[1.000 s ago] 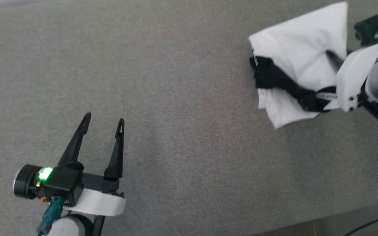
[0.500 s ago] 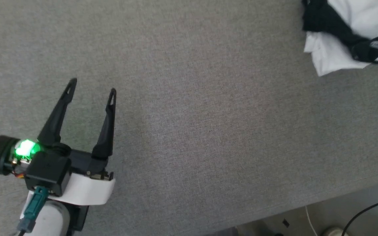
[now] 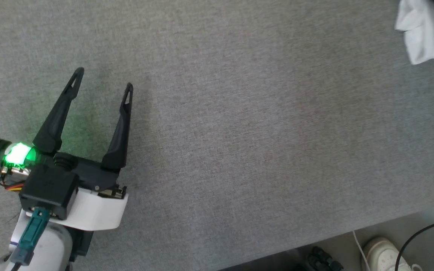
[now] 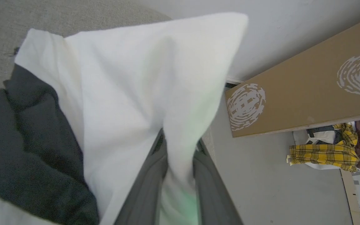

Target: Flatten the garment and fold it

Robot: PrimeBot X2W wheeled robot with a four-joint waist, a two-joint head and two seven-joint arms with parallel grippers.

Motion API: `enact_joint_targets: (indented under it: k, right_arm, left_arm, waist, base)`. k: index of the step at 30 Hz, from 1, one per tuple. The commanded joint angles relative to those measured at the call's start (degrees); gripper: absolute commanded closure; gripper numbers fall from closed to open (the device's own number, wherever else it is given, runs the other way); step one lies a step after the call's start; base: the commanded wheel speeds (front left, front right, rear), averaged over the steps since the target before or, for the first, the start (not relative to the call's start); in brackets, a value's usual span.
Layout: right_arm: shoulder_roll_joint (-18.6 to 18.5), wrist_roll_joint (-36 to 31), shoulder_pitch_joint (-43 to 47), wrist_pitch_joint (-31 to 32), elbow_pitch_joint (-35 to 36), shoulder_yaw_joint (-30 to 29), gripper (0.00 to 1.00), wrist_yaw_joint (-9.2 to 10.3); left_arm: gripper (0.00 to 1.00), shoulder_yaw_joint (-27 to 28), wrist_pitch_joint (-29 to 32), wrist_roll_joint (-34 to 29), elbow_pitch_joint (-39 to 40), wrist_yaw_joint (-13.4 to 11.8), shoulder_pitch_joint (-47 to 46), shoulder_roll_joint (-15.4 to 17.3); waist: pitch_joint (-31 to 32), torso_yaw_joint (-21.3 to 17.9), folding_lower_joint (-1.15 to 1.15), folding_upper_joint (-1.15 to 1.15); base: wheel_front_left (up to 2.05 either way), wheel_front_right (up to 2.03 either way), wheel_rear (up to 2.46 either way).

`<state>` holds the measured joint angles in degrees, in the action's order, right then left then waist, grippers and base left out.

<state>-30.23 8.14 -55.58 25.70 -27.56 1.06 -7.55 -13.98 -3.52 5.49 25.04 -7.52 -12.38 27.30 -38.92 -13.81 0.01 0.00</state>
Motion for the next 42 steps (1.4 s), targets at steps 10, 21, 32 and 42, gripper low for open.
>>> enact_joint_targets:
  k: [10,21,32,42]
  right_arm:
    - [2.2,-3.8,-2.9,-2.9,-4.2,-2.2,0.0,0.06]
    - [2.6,-4.6,-2.7,-6.4,-7.8,-5.3,0.0,0.06]
    - [8.4,1.2,6.7,-14.5,-4.6,-6.7,0.0,0.06]
    - [13.5,8.2,24.6,-18.8,8.9,-1.9,0.0,0.06]
  left_arm:
    - [0.0,-0.6,0.1,-0.8,0.4,0.2,-2.0,0.2]
    - [0.0,-0.3,-3.0,1.6,-3.2,-1.8,-0.7,-2.5]
    - [0.0,1.2,-9.6,8.0,-10.3,-3.3,2.4,-7.9]
    - [0.0,2.1,-11.3,6.6,-16.5,-5.7,5.2,-10.6]
  waist:
    - [-1.1,1.2,-0.01,0.0]
    - [4.8,2.3,-0.01,0.0]
    - [15.6,5.0,-0.01,0.0]
    - [24.8,10.3,-0.01,0.0]
  base:
    - [0.0,0.0,0.0]
    - [0.0,0.0,0.0]
    - [0.0,0.0,0.0]
    - [0.0,0.0,0.0]
